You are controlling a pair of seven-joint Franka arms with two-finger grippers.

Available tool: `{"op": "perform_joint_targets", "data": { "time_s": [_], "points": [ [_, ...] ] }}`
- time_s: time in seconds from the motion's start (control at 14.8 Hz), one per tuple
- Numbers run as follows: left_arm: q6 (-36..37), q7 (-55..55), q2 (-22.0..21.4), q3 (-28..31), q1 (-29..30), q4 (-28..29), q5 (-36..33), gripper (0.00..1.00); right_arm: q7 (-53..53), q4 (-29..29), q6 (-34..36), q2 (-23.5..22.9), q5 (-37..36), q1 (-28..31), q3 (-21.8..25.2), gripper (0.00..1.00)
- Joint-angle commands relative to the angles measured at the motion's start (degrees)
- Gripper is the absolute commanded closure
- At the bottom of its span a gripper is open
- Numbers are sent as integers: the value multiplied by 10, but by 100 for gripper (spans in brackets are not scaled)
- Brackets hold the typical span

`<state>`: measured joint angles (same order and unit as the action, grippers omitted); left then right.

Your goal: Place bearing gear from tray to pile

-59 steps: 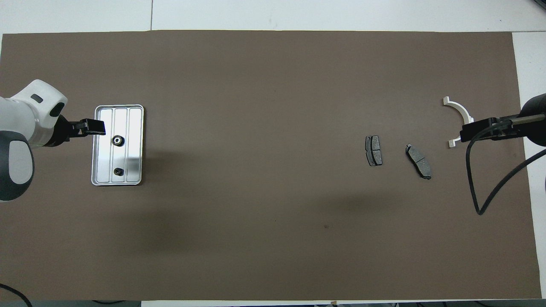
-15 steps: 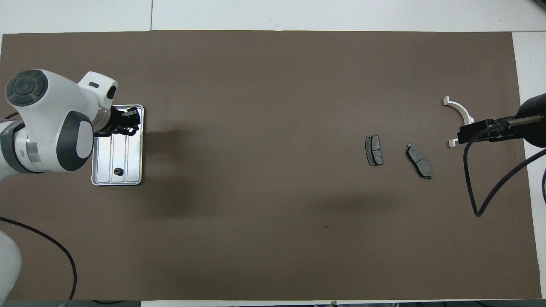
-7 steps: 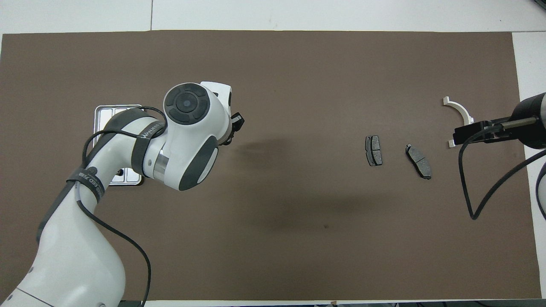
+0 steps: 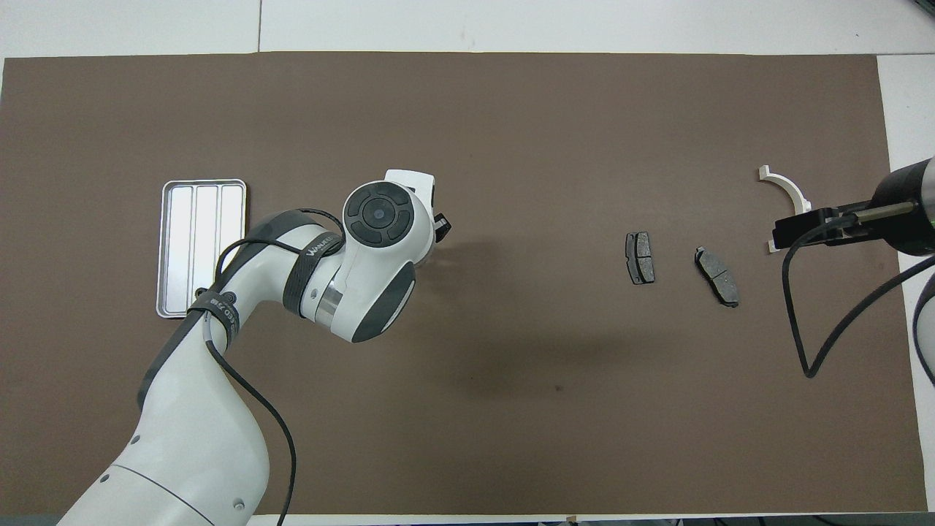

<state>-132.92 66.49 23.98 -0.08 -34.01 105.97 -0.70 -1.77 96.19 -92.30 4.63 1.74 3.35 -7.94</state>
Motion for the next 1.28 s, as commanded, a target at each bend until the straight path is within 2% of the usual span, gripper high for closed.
{"op": "perform_joint_targets", "data": {
  "time_s": [0.0,0.13,0.2,0.27,0.34,0.54,0.74,0.94,1.21],
  "points": [
    [-22,7,-10,7,-9,25,-4,73,26,46,-11,27,30,-18,-3,0],
    [-23,7,-10,7,-9,28,-4,72,77,86,-50,37,30,-48,-2,0],
    [-22,8,-11,7,-9,28,-4,65,93,97,-62,37,30,-59,-3,0],
    [-12,8,-12,8,-9,27,-4,45,112,104,-73,35,30,-71,-2,0],
    [3,8,-13,10,-10,21,-7,0,142,113,-89,29,30,-80,-2,0],
    [60,-8,-27,10,1,-2,-11,0,195,142,-132,18,30,-103,-3,0],
    [69,-120,-109,9,58,66,-11,0,242,164,-176,6,30,-132,-2,0],
    [71,-252,-187,10,117,159,-11,0,355,163,-228,-37,30,-177,-2,0],
    [79,-433,-227,9,198,208,-11,0,503,137,-290,-115,28,-238,-2,0]
  ]
}}
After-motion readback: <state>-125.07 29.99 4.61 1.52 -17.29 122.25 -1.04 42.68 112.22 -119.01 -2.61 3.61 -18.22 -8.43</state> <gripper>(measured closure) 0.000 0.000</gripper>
